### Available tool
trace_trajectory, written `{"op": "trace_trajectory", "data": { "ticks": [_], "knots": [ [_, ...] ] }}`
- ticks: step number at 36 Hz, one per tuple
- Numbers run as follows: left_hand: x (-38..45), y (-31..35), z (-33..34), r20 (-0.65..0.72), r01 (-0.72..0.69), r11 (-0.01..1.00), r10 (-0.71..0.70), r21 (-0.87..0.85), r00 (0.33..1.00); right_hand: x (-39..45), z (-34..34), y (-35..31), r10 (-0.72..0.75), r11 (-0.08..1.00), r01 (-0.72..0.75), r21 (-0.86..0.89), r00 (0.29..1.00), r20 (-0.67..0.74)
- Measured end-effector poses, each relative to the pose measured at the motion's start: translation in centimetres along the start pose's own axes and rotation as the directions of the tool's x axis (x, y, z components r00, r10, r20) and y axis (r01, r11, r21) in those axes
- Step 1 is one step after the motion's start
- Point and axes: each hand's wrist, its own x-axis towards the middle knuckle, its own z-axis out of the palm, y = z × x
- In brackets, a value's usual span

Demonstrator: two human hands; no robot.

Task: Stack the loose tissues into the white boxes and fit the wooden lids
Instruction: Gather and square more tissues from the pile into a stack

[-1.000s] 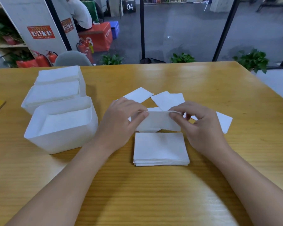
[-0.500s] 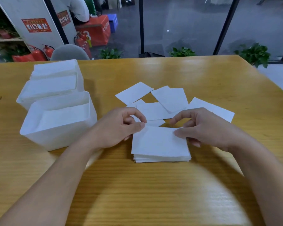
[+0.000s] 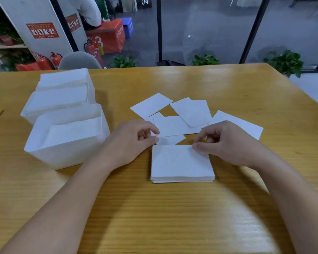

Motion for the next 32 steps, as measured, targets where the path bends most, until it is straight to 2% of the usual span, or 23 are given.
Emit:
{"op": "trace_trajectory", "data": {
  "ticks": [4, 6, 9, 13, 15, 17, 21, 26, 32],
  "knots": [
    [0.1, -0.3, 0.3, 0.072, -0.049, 0.997, 0.045, 0.058, 0.996, 0.1, 0.5, 0.0, -0.013, 0.999, 0.012, -0.048, 1.0, -0.026],
    [0.3, -0.1, 0.3, 0.069, -0.074, 0.994, 0.068, 0.086, 0.995, 0.1, 0.8, 0.0, -0.008, 0.997, 0.005, -0.076, 0.999, -0.034],
    [0.5, 0.5, 0.7, 0.048, -0.141, 0.964, 0.133, 0.227, 0.99, 0.2, 0.9, 0.2, -0.001, 0.996, -0.003, -0.087, 0.999, -0.054],
    [0.7, 1.4, 1.3, 0.047, -0.178, 0.925, 0.173, 0.335, 0.984, 0.4, 1.3, 0.4, -0.011, 0.999, 0.006, -0.048, 0.995, -0.103],
    [0.8, 1.5, 1.4, 0.016, -0.162, 0.945, 0.165, 0.283, 0.986, 0.6, 1.5, 0.3, -0.035, 0.999, 0.032, -0.019, 0.986, -0.162],
    [0.8, 1.7, 1.3, -0.064, -0.133, 0.978, 0.145, 0.158, 0.987, 0.6, 1.8, 0.2, -0.06, 0.997, 0.067, 0.026, 0.977, -0.203],
    [0.6, 2.3, 1.2, -0.176, -0.152, 0.988, 0.155, 0.033, 0.972, 0.3, 2.5, -0.5, -0.159, 0.974, 0.183, 0.133, 0.972, -0.172],
    [-0.1, 3.0, 2.0, -0.22, -0.22, 0.976, 0.212, -0.012, 0.952, 0.3, 3.3, -1.1, -0.199, 0.969, 0.216, 0.118, 0.969, -0.146],
    [-0.1, 3.0, 2.3, -0.171, -0.153, 0.986, 0.138, -0.073, 0.975, 0.4, 2.7, -1.4, -0.15, 0.912, 0.227, 0.341, 0.96, -0.237]
  ]
}}
